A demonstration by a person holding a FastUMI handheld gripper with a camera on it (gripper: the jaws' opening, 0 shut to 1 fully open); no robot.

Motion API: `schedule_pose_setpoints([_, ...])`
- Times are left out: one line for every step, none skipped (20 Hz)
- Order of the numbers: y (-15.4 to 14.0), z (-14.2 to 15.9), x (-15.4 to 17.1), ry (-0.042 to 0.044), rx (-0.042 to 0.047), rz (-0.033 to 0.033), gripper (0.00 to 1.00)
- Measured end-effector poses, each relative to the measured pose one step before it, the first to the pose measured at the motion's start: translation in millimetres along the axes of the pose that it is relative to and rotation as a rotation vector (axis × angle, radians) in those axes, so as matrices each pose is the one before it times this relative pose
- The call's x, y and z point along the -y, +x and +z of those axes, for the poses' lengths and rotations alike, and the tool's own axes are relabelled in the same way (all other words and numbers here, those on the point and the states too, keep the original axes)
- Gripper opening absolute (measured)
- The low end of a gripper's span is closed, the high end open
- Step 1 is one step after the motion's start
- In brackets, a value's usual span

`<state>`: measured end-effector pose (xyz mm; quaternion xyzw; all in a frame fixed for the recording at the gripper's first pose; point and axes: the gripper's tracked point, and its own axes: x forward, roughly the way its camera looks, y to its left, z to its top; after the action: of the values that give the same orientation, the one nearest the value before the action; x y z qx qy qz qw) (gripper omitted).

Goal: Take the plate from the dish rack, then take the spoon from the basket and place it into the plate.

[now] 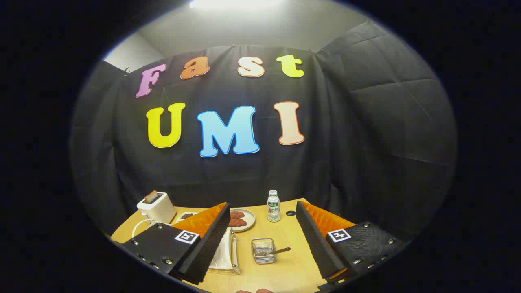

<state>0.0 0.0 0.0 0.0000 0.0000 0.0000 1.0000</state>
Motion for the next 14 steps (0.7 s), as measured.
schedule_pose_setpoints([1.25, 0.07, -6.76, -0.00377, -0.00053, 0.0102, 0.99])
schedule_pose_setpoints([0.29, 1.33, -6.42, -0.00356, 0.0042, 0.01507, 0.99])
schedule_pose_setpoints([-0.38, 2.22, -3.94, -0.00044, -0.00174, 0.00748, 0.99])
schedule_pose_setpoints([-0.98, 2.84, -3.21, 0.00573, 0.00326, 0.00839, 0.99])
schedule_pose_setpoints([-0.75, 2.68, -4.34, 0.00796, 0.00514, 0.00757, 0.99])
schedule_pose_setpoints([-0.42, 0.95, -3.91, 0.00379, -0.00269, 0.01012, 0.99])
schedule_pose_setpoints([-0.7, -1.73, -3.96, 0.00176, -0.00644, 0.01122, 0.99])
schedule_pose_setpoints([0.21, 2.29, -2.42, 0.00271, -0.00272, 0.00921, 0.99])
schedule_pose_setpoints([2.72, 2.09, -1.46, 0.00121, 0.00179, 0.00712, 0.99])
schedule_pose_setpoints([2.87, 1.8, -0.51, -0.00876, -0.00077, 0.0072, 0.99])
schedule_pose_setpoints([2.34, -1.48, -1.2, -0.01057, -0.00456, 0.01003, 0.99])
schedule_pose_setpoints([2.19, -0.61, -1.38, -0.00109, -0.00535, 0.01533, 0.99])
schedule_pose_setpoints([3.35, -0.09, -3.24, 0.00613, -0.00592, 0.01613, 0.99])
schedule_pose_setpoints([3.17, -0.29, -3.01, 0.00676, -0.00779, 0.02054, 0.99])
